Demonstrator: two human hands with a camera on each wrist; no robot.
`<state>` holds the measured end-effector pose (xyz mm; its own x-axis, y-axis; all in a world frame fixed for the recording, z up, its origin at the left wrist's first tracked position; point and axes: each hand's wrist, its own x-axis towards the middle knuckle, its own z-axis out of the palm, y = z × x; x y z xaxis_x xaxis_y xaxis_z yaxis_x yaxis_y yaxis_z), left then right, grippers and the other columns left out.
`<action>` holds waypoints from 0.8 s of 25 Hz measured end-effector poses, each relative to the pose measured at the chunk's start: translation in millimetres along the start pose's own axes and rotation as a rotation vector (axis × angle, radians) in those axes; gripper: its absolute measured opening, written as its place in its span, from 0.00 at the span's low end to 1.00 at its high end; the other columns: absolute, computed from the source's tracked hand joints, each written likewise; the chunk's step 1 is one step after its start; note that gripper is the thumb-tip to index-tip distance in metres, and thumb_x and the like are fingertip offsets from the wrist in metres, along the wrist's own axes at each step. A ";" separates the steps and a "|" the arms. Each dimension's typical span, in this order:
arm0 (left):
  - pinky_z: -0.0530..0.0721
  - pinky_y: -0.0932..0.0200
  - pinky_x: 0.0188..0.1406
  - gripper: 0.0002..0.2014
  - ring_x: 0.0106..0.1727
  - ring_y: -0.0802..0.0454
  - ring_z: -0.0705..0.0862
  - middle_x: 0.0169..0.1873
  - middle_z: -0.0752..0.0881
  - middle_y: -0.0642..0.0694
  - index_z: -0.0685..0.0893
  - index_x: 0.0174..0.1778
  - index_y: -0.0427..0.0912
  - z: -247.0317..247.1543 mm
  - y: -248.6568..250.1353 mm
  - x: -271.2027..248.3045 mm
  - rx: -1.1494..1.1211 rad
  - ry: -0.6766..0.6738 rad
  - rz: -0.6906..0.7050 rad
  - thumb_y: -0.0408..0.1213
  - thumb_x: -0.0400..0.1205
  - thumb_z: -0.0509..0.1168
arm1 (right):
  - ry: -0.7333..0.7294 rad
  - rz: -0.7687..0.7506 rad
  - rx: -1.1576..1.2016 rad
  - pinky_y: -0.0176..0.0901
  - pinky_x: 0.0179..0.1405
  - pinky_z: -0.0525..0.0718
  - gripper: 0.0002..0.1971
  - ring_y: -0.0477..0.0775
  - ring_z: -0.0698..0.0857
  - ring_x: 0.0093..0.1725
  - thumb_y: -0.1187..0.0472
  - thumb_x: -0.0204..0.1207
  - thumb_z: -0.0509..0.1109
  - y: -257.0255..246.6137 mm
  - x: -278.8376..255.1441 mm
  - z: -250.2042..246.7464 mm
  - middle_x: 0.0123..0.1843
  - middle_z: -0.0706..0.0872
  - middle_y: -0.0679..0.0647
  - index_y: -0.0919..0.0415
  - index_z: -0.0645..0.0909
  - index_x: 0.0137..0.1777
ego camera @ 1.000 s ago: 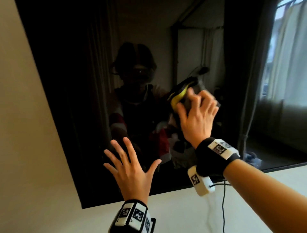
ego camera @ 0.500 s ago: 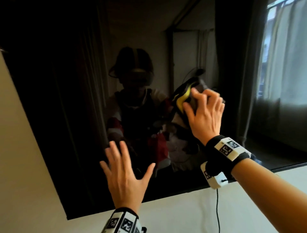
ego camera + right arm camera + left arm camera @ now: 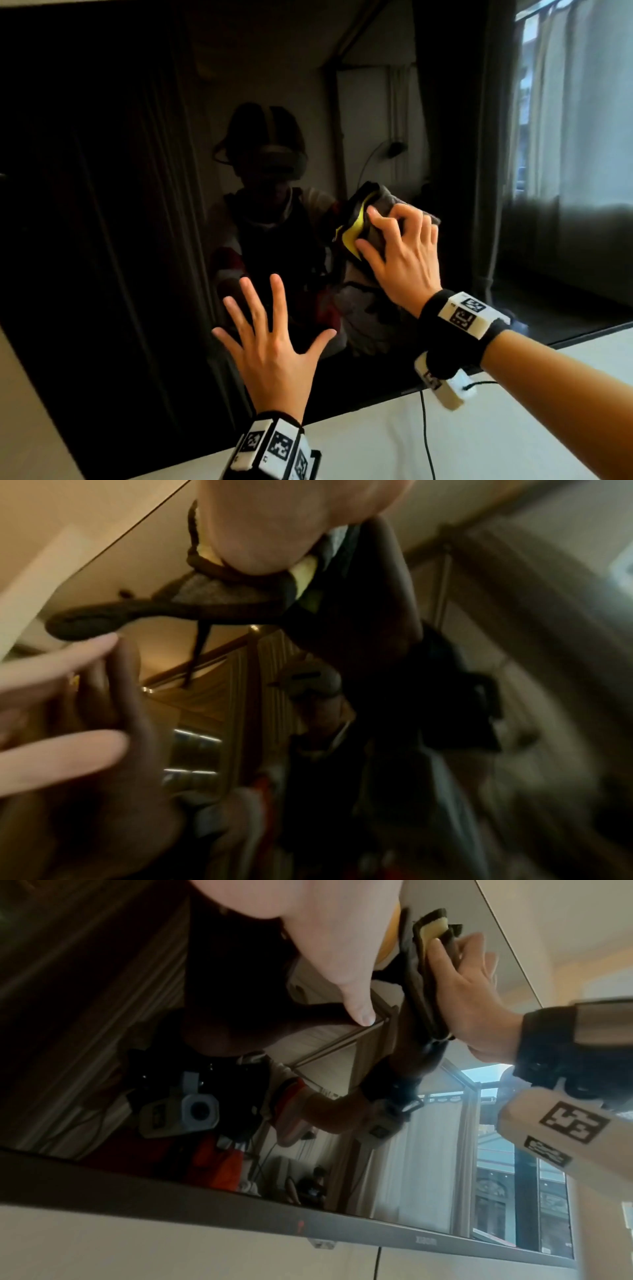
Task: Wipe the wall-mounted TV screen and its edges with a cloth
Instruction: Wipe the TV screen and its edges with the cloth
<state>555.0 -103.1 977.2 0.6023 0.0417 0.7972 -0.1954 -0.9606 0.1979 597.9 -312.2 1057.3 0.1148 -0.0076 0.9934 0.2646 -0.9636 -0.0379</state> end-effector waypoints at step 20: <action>0.50 0.18 0.72 0.69 0.82 0.24 0.43 0.83 0.45 0.27 0.47 0.85 0.34 23.0 133.4 17.5 -0.076 -0.016 -0.066 0.73 0.60 0.71 | -0.013 0.159 0.052 0.50 0.54 0.66 0.21 0.61 0.71 0.57 0.46 0.77 0.61 95.6 19.7 -36.5 0.60 0.74 0.61 0.55 0.68 0.65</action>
<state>557.3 -236.8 1004.4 0.6278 0.0992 0.7720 -0.2124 -0.9323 0.2926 590.4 -414.2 1077.2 0.1712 -0.1557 0.9729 0.2910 -0.9354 -0.2009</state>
